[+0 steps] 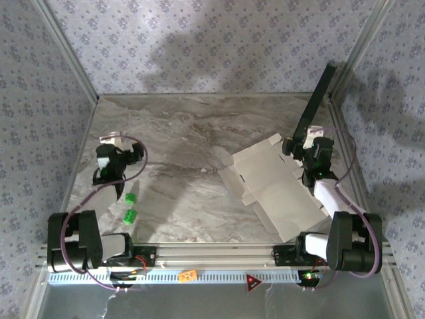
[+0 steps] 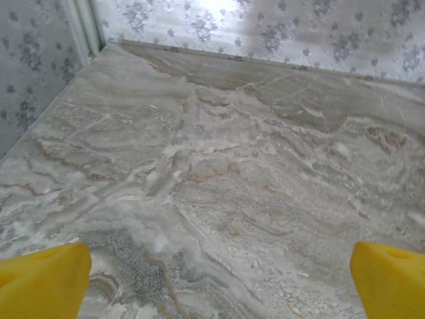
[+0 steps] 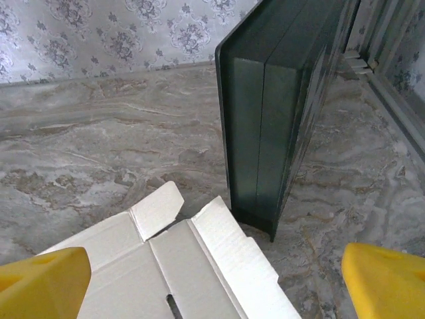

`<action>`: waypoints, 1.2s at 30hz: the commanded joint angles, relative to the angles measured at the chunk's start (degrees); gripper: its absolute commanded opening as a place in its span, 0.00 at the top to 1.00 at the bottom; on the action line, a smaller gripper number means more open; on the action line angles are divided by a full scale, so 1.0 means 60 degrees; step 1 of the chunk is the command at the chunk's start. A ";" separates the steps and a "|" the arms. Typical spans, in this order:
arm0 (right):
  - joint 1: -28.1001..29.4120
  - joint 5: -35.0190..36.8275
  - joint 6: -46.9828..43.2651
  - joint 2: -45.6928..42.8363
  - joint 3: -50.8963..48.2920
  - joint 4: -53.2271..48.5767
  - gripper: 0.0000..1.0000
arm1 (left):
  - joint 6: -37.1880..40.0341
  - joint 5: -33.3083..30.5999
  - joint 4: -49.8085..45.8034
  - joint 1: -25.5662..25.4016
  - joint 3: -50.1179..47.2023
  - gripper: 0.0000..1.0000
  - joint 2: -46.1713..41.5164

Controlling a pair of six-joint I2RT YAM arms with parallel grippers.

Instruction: Fold the paper box

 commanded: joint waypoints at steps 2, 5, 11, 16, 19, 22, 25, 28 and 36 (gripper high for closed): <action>0.0089 -0.0597 0.1356 -0.0219 0.0793 -0.3338 0.01 | -0.1731 0.0390 -0.3018 -0.0102 0.1150 0.01 -0.0549; 0.0104 -0.0999 0.2016 -0.0150 0.1200 -0.4763 0.01 | -0.2435 0.1551 -0.4102 -0.0606 0.1579 0.04 -0.0528; 0.0302 -0.2179 0.2280 -0.0044 0.1318 -0.6545 0.01 | -0.3352 0.2359 -0.5203 -0.2821 0.1805 0.06 -0.0257; 0.0913 -0.2081 0.2683 -0.0007 0.1003 -0.7437 0.01 | -0.4426 0.2642 -0.5223 -0.4503 0.1754 0.08 0.0021; 0.1419 -0.1919 0.2836 0.0030 0.0800 -0.7685 0.01 | -0.5079 0.2624 -0.5020 -0.5511 0.1770 0.08 0.0343; 0.1921 -0.1569 0.3081 0.0045 0.0643 -0.7754 0.01 | -0.5788 0.2670 -0.4501 -0.6269 0.1697 0.09 0.0811; 0.2267 -0.1471 0.3303 0.0059 0.0567 -0.7774 0.01 | -0.6685 0.2920 -0.3564 -0.6717 0.1559 0.13 0.1443; 0.2539 -0.1402 0.3418 0.0074 0.0562 -0.7823 0.01 | -0.7270 0.3242 -0.2678 -0.7108 0.1664 0.18 0.2181; 0.2911 -0.1228 0.3550 0.0047 0.0558 -0.8007 0.01 | -0.8162 0.3944 -0.1355 -0.7898 0.2571 0.31 0.3957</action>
